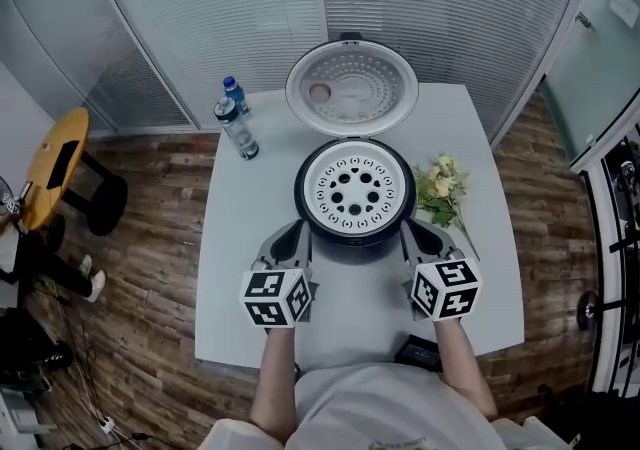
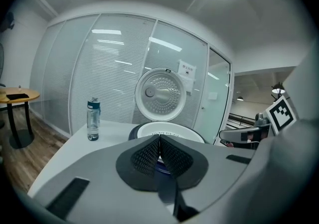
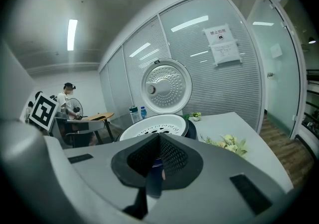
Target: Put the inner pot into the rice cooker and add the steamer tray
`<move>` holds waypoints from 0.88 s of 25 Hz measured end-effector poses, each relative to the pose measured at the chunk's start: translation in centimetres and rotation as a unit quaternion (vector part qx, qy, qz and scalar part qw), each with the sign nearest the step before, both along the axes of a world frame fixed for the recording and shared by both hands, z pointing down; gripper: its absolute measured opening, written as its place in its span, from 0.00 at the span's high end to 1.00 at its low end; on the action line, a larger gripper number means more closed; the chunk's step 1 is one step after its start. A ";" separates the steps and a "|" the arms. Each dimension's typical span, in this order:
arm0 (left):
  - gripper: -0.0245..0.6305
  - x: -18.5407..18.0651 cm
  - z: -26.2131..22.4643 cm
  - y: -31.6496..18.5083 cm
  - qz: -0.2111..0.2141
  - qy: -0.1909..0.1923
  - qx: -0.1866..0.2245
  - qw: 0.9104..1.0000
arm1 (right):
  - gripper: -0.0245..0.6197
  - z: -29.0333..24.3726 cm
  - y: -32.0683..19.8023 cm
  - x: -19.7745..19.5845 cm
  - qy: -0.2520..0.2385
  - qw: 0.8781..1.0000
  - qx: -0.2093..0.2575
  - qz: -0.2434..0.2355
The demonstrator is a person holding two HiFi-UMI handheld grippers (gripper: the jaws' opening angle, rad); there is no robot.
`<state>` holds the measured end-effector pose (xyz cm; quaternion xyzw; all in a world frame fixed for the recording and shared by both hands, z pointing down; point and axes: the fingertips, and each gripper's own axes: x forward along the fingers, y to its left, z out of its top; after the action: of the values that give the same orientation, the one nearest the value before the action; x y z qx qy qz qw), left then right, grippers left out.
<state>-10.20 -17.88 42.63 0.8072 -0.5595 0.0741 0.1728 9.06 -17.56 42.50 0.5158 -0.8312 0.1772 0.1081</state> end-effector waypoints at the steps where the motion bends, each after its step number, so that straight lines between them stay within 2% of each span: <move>1: 0.94 0.1 0.1 0.2 0.000 -0.001 -0.001 1.000 | 0.94 0.0 0.1 0.0 0.001 1.000 0.000 -0.001; 22: 0.95 0.2 0.6 1.3 0.007 -0.007 -0.012 1.000 | 0.94 -0.2 0.8 0.3 0.007 1.000 0.001 -0.005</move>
<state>-10.00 -16.57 43.23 0.8088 -0.5537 0.0872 0.1779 9.32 -16.81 42.26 0.5128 -0.8332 0.1723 0.1146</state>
